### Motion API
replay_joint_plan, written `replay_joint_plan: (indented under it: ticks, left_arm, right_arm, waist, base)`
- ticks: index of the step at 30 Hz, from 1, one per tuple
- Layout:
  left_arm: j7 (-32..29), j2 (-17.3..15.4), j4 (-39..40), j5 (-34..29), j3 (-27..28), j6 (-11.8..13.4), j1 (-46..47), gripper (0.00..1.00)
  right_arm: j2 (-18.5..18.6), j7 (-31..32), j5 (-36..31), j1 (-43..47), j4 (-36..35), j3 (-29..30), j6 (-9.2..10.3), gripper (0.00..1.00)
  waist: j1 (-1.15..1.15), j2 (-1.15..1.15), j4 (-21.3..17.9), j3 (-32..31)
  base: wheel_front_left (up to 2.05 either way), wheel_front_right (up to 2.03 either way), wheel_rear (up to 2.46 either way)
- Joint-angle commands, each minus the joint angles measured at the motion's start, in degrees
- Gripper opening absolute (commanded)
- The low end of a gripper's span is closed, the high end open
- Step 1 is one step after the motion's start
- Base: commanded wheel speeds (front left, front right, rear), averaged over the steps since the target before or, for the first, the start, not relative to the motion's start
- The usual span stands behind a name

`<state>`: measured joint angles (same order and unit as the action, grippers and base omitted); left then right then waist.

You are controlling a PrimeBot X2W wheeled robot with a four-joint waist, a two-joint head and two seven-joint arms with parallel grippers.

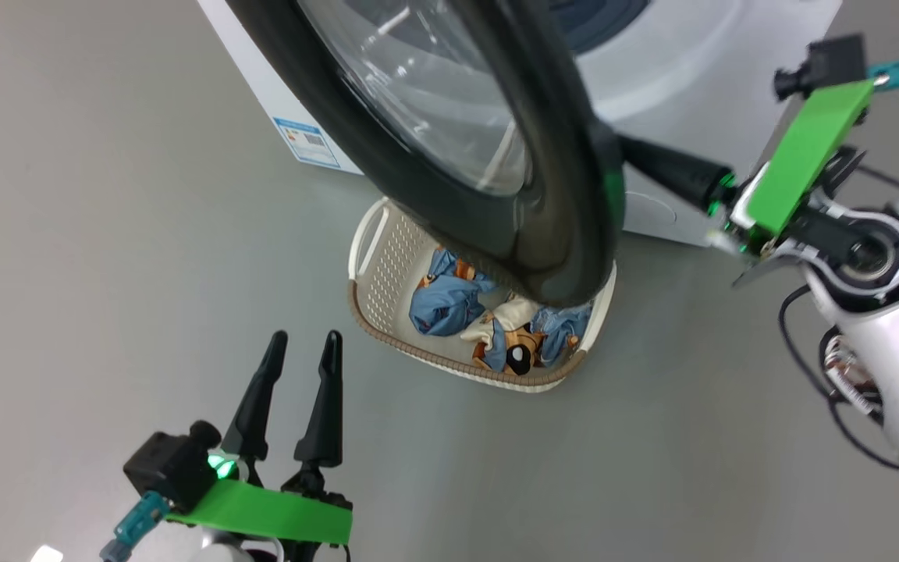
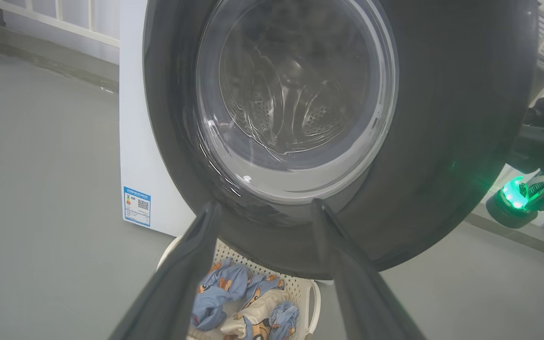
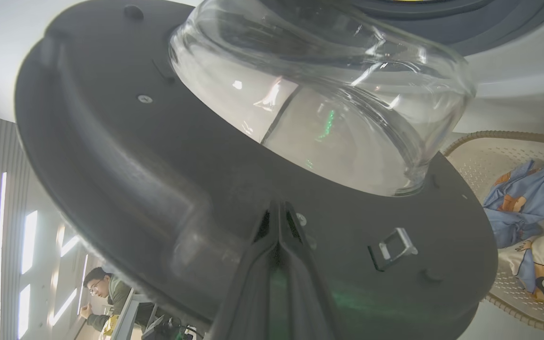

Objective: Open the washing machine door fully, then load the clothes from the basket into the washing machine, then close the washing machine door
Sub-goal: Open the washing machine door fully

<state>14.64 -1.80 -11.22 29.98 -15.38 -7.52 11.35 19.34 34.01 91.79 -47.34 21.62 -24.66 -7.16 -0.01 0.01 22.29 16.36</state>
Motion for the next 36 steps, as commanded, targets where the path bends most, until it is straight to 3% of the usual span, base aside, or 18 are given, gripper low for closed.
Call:
replay_joint_plan:
  ticks: [1,36]
  left_arm:
    - [0.4,-1.1,0.8,-0.6,2.0,0.0,-0.4,1.0]
    - [0.4,-1.1,-0.1,-3.4,3.0,0.0,-3.8,1.0]
  right_arm:
    - [-1.5,0.7,0.3,1.5,-2.1,-0.9,-0.33,0.0]
    - [-11.0,3.4,-1.3,10.1,-3.6,-3.5,-0.33,0.0]
  waist:
    - [0.01,-0.01,0.5,-1.0]
    - [0.01,-0.01,4.4,-6.3]
  base:
    - [0.0,0.0,0.0]
    - [0.0,0.0,0.0]
